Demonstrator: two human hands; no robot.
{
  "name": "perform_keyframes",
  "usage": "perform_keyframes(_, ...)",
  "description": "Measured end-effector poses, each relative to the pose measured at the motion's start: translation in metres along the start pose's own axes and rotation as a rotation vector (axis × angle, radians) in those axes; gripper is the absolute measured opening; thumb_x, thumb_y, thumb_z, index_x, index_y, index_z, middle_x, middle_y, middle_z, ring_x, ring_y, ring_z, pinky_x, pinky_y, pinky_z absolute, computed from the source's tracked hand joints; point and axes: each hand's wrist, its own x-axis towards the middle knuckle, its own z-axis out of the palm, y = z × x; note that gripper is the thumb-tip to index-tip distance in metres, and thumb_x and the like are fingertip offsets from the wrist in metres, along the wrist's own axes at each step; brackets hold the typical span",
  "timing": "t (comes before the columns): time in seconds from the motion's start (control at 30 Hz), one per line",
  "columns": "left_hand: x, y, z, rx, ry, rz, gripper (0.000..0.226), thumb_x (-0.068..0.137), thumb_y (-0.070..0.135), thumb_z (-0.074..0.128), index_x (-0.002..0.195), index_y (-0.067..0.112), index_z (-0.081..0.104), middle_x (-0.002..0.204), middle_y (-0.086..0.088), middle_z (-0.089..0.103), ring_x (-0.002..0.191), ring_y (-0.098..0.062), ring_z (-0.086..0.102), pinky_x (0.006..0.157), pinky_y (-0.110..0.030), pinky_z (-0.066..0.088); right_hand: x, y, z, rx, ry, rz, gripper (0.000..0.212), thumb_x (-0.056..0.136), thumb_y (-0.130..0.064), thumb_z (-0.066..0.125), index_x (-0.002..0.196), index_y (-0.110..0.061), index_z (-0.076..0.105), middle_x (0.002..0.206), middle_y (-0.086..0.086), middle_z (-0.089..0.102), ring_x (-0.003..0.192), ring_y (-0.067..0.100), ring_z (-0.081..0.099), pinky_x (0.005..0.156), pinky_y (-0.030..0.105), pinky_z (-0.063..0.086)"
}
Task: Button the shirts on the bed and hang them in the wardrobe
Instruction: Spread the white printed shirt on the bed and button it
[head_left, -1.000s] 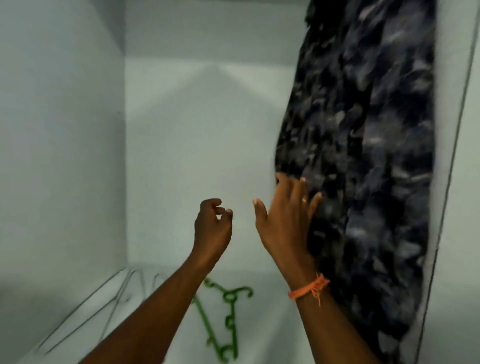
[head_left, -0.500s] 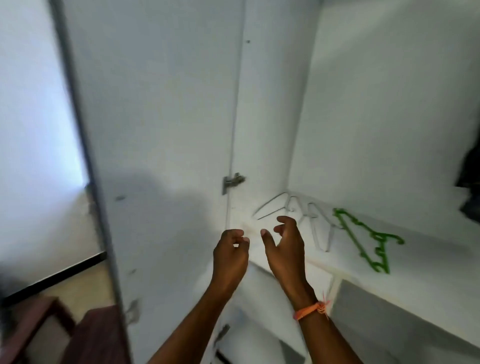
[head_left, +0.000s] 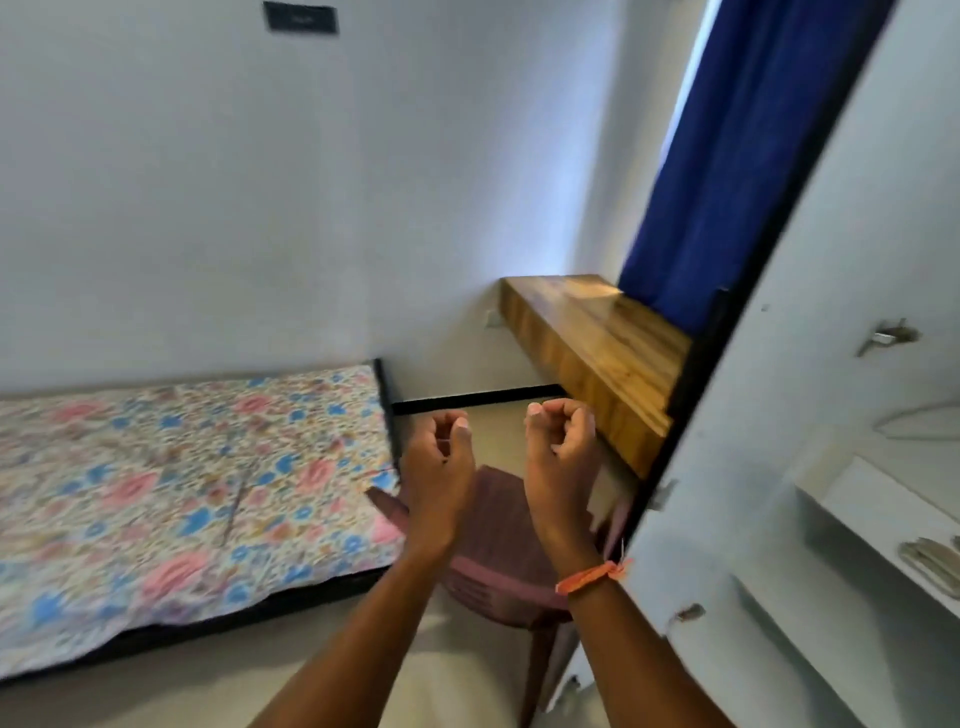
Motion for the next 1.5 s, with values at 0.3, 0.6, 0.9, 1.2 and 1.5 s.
perform_keyframes(0.3, 0.11, -0.068, -0.187, 0.023, 0.417, -0.14, 0.006, 0.099, 0.02, 0.056, 0.097, 0.023, 0.061, 0.092, -0.001, 0.065, 0.086, -0.024, 0.064, 0.078, -0.043, 0.054, -0.063, -0.008, 0.218, 0.073, -0.421, 0.174, 0.007, 0.091, -0.02, 0.066, 0.09, -0.017, 0.06, 0.082, 0.001, 0.067, 0.077, 0.017, 0.061, 0.062, 0.007, 0.039)
perform_keyframes(0.6, 0.233, -0.115, -0.344, 0.126, 0.69, -0.272, 0.012, 0.1, 0.027, 0.054, 0.101, 0.017, 0.061, 0.097, -0.005, 0.065, 0.086, -0.025, 0.063, 0.075, -0.044, 0.052, -0.128, -0.044, 0.456, 0.183, -0.847, 0.255, 0.007, 0.092, -0.016, 0.063, 0.087, -0.013, 0.06, 0.08, 0.007, 0.066, 0.074, 0.025, 0.064, 0.068, 0.036, 0.052)
perform_keyframes(0.9, 0.31, -0.17, -0.529, 0.118, 0.999, -0.337, 0.014, 0.1, 0.026, 0.055, 0.094, 0.015, 0.061, 0.093, -0.009, 0.066, 0.082, -0.029, 0.063, 0.068, -0.042, 0.051, -0.249, -0.098, 0.66, 0.18, -1.25, 0.157, 0.01, 0.092, -0.02, 0.063, 0.087, -0.011, 0.061, 0.081, 0.008, 0.067, 0.076, 0.027, 0.064, 0.071, 0.043, 0.054)
perform_keyframes(1.2, 0.392, -0.26, -0.749, 0.076, 1.034, -0.51, 0.012, 0.097, 0.022, 0.055, 0.09, 0.016, 0.063, 0.088, -0.007, 0.067, 0.075, -0.024, 0.062, 0.064, -0.035, 0.049, -0.397, -0.13, 0.857, 0.042, -1.429, 0.202, 0.013, 0.094, -0.012, 0.06, 0.085, -0.003, 0.062, 0.087, 0.009, 0.068, 0.077, 0.025, 0.064, 0.069, 0.039, 0.051)
perform_keyframes(1.5, 0.481, -0.35, -0.935, 0.194, 0.952, -0.769, 0.014, 0.095, 0.015, 0.052, 0.086, 0.013, 0.063, 0.08, -0.003, 0.064, 0.071, -0.022, 0.057, 0.063, -0.032, 0.044, -0.526, -0.13, 1.051, -0.114, -1.559, 0.18, 0.015, 0.093, -0.013, 0.058, 0.083, -0.002, 0.06, 0.081, 0.014, 0.064, 0.077, 0.035, 0.061, 0.071, 0.047, 0.053)
